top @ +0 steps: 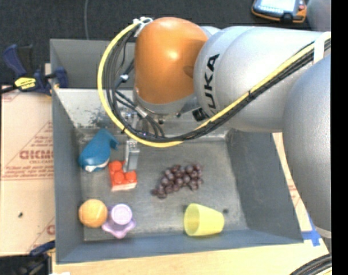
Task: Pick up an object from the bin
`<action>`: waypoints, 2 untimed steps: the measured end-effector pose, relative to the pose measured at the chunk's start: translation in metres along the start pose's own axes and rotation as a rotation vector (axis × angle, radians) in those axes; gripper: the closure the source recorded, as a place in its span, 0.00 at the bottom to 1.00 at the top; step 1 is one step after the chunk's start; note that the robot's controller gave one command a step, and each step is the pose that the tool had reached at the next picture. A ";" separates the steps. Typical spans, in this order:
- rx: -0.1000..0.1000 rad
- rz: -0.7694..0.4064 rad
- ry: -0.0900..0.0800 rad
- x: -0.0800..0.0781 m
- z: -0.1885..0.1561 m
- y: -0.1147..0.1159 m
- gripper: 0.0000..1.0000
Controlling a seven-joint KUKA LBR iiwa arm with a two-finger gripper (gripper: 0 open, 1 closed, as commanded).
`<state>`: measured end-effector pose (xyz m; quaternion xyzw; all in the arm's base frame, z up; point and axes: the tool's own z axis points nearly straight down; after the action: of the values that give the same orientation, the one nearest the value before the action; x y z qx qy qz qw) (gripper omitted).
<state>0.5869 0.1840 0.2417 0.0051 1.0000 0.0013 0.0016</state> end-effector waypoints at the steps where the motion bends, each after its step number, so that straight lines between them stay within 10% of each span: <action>1: -0.001 0.011 -0.002 0.054 0.034 -0.045 1.00; 2: -0.002 0.012 -0.002 0.054 0.034 -0.045 1.00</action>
Offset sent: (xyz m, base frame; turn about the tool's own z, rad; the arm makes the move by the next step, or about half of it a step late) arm 0.0000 0.0000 0.0000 0.0000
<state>0.5321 0.1397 0.2076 0.0111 0.9999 0.0022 0.0025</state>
